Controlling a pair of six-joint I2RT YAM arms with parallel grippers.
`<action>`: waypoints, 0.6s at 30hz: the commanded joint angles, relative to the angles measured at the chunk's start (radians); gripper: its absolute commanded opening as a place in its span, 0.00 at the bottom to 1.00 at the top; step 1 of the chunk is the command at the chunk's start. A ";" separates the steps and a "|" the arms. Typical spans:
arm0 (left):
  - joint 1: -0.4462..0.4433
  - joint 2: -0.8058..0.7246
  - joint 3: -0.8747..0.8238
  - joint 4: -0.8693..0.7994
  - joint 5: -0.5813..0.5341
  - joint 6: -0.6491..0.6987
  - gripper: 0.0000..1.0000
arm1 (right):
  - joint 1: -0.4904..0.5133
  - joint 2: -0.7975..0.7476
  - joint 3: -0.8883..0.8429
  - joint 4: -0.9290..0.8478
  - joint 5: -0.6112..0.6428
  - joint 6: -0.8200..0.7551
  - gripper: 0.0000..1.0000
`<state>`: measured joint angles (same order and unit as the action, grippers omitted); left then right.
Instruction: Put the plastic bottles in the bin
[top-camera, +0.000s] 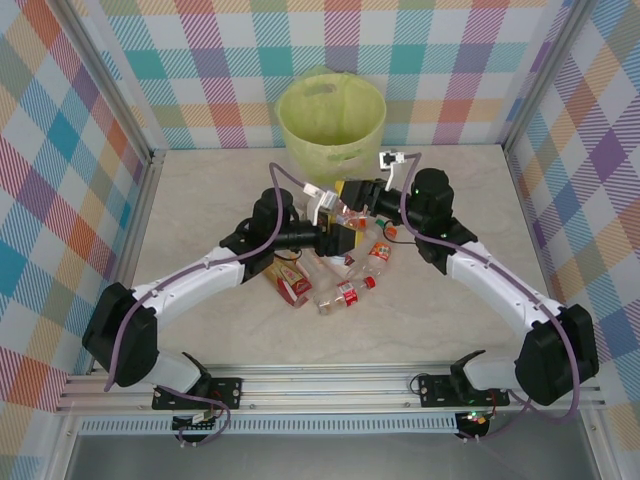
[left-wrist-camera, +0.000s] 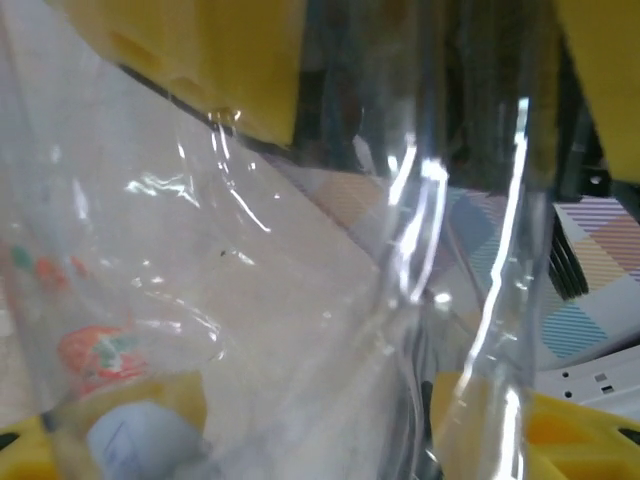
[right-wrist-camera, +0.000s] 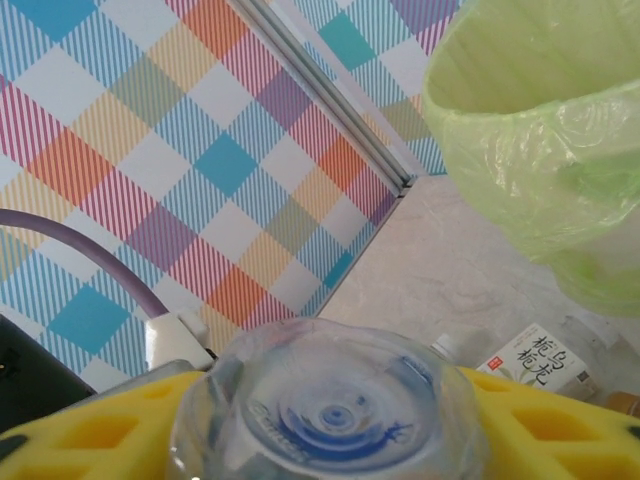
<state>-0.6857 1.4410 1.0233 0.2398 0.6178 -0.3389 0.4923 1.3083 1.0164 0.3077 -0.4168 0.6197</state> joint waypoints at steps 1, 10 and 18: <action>-0.006 -0.032 0.011 -0.026 -0.057 0.035 0.59 | 0.008 0.000 0.048 -0.053 -0.021 -0.041 0.72; -0.005 -0.037 0.071 -0.137 -0.392 0.069 0.56 | 0.008 -0.103 0.036 -0.200 0.154 -0.124 1.00; 0.002 -0.072 0.139 -0.025 -0.746 0.182 0.56 | 0.007 -0.269 -0.114 -0.170 0.360 -0.123 1.00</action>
<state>-0.6849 1.4044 1.0977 0.1364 0.0444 -0.2340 0.4934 1.0729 0.9333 0.1352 -0.1566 0.5259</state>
